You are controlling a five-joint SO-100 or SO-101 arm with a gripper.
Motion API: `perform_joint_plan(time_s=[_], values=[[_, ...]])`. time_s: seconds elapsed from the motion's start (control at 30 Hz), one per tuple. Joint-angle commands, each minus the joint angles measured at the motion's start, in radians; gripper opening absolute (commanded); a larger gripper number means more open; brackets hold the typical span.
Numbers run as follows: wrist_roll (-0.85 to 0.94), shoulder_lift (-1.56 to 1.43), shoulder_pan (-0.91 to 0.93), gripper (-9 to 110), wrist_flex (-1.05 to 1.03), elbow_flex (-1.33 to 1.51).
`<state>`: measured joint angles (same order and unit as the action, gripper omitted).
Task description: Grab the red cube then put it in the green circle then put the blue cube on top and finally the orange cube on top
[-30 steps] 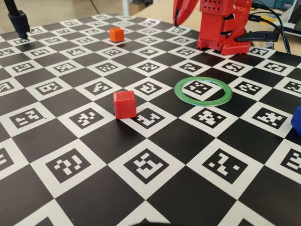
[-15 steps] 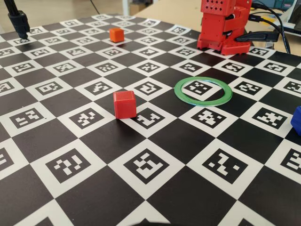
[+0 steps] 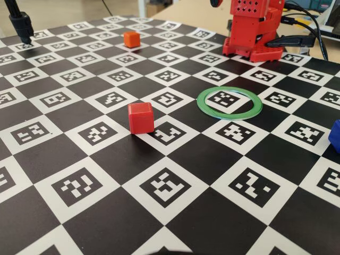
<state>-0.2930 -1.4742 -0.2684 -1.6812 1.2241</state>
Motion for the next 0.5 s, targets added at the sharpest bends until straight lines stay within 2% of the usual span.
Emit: perform_joint_plan(time_s=[0.0,0.23,0.47], values=[[-0.074,0.009,0.011,47,0.026,-0.077],[-0.137,0.017,0.029,45,0.155,-0.002],[-0.103,0.071,0.041,53,0.276,0.028]])
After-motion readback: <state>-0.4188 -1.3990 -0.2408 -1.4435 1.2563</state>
